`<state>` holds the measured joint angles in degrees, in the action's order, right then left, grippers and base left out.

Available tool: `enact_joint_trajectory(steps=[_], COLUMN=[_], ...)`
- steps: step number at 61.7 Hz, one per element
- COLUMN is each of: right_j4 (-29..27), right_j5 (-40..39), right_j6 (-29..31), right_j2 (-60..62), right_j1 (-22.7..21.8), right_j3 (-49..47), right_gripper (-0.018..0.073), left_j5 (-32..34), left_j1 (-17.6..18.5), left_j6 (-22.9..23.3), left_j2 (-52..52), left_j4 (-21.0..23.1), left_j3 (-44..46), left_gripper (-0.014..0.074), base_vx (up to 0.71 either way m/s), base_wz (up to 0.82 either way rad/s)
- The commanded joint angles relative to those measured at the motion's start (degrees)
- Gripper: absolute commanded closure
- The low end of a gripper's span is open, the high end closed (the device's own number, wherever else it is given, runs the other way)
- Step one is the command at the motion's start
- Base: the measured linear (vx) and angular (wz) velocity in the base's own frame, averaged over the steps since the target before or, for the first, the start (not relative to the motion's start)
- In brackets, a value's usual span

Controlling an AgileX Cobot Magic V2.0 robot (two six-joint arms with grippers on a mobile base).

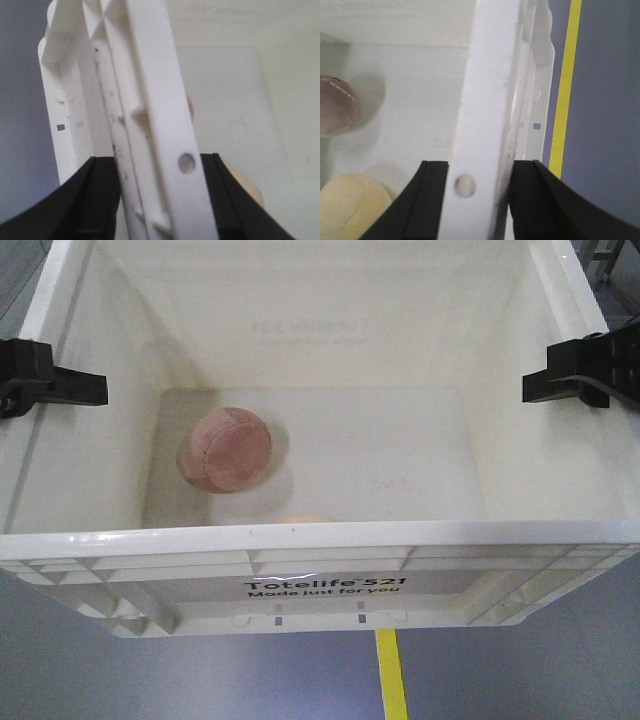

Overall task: Place moving items into box and shelve
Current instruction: 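Carry the crate with both grippers as the base turns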

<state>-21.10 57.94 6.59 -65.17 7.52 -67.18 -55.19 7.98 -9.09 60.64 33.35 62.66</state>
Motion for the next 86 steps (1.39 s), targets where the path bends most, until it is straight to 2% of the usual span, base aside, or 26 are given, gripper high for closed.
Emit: enact_joint_trajectory(steps=[1, 38, 86], right_j4=[-7.77, -7.77, -7.77], right_j5=[-5.56, -5.56, -5.56], right_j6=[1.31, 1.31, 1.31], right_j2=[1.80, 1.80, 1.80], right_j1=[0.42, 0.42, 0.42], right_j3=[-2.80, -2.80, -2.80], right_gripper=[0.0565, 0.0565, 0.0565], left_j5=[4.90, 4.91, 4.92], left_j1=[0.64, 0.64, 0.64], left_j6=[-1.04, -1.04, -1.04], left_j2=[-1.59, -1.59, -1.59], left_j4=[10.43, 10.43, 10.41], left_j3=[2.61, 2.61, 2.61], left_gripper=[0.0600, 0.0600, 0.0600], base_vx=[0.47, 0.44, 0.40], base_wz=[-0.08, -0.21, -0.49])
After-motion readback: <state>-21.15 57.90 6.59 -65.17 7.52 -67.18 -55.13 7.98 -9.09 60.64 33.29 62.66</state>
